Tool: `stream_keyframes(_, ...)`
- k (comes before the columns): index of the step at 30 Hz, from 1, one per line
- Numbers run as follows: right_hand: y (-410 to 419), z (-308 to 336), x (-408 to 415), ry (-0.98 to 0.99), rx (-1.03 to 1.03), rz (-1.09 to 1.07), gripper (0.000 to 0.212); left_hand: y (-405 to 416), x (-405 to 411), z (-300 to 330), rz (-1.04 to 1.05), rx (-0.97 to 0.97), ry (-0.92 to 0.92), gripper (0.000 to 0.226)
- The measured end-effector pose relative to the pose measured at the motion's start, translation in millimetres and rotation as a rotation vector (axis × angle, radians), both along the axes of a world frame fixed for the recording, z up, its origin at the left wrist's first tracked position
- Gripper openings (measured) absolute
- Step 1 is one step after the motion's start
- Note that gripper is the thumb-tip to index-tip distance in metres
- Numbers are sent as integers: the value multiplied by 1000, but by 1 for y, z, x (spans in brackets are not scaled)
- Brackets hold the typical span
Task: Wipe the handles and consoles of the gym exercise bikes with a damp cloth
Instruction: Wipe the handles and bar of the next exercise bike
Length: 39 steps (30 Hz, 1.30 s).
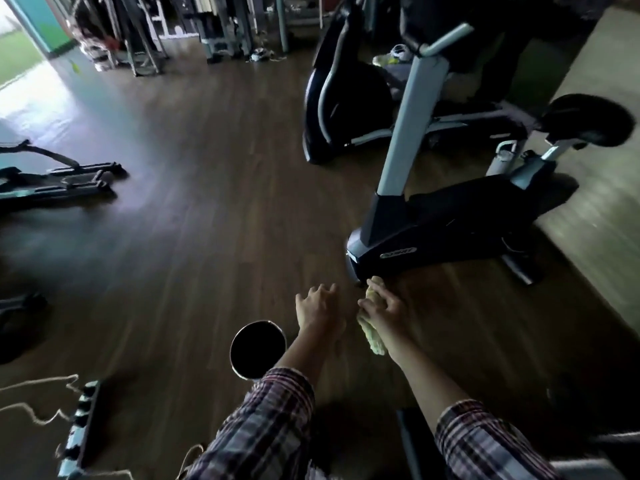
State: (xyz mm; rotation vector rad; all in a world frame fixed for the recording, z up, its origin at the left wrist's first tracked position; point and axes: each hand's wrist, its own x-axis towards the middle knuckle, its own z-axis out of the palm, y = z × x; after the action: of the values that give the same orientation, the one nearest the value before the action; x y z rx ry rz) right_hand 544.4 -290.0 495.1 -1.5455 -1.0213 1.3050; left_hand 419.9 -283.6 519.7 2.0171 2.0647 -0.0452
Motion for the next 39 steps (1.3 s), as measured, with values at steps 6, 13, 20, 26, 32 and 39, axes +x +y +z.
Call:
stream_keyframes(6,45,18,6,151,-12,-271,40,78,13,13,-268,56,6,34)
stream_keyframes(13,64,32,68,121,3,-521,39,133,93,30,-598,68,13,37)
stream_keyframes(20,79,47,167,36,86,-798,41,173,213,38,-863,123,15,37)
stream_keyframes(26,69,78,227,-126,170,-909,19,178,298,52,-1033,161,-7,34)
stream_keyframes(32,55,110,264,-90,265,-1166,32,179,356,87,-1223,140,-100,42)
stream_keyframes(39,40,150,297,-311,305,-1418,53,178,414,137,-1449,244,-157,53)
